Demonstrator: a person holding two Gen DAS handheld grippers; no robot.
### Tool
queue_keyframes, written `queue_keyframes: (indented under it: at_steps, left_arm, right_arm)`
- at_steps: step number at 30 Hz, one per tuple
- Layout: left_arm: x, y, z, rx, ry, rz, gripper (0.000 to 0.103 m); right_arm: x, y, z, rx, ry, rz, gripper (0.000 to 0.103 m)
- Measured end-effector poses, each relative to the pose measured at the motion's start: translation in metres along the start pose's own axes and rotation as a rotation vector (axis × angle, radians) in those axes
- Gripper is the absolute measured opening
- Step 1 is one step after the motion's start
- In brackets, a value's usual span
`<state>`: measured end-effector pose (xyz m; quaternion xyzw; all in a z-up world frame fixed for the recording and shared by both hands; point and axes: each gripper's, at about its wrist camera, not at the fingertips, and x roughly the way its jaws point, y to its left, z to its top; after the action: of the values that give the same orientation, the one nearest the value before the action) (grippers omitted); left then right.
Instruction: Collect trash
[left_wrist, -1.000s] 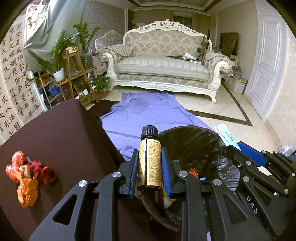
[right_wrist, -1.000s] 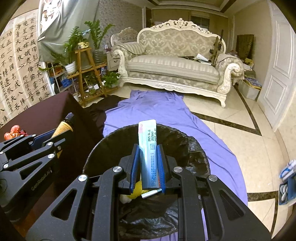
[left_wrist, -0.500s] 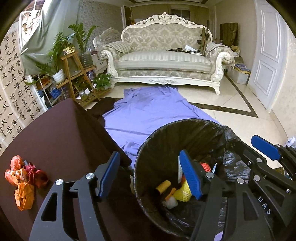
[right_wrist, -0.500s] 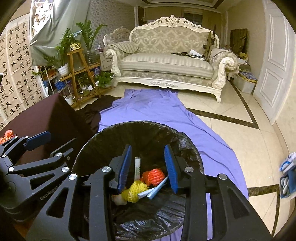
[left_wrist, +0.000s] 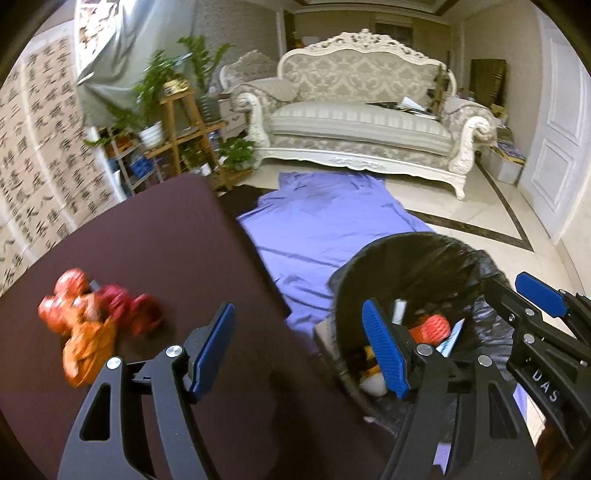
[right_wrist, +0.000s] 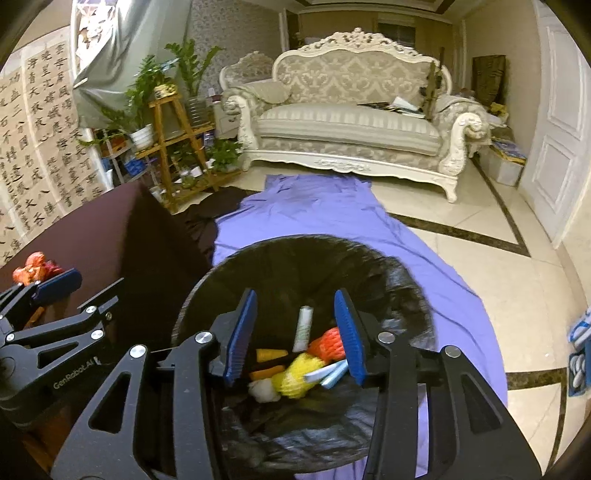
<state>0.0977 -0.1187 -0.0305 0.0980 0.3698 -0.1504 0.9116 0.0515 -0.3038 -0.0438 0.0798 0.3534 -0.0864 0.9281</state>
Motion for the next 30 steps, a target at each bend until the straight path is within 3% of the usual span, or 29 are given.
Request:
queue_keyframes:
  at_steps: [17, 24, 30]
  left_arm:
    - [-0.025, 0.106, -0.036, -0.179, 0.028, 0.184, 0.069]
    - [-0.019, 0.126, -0.033, -0.212, 0.027, 0.200, 0.071]
    - [-0.013, 0.126, -0.027, -0.173, 0.030, 0.182, 0.073]
  right_arm:
    - [0.001, 0.120, -0.011, -0.210, 0.064, 0.202, 0.043]
    - [0.000, 0.139, -0.008, -0.277, 0.070, 0.193, 0.044]
    - [0.003, 0.147, -0.005, -0.281, 0.079, 0.197, 0.044]
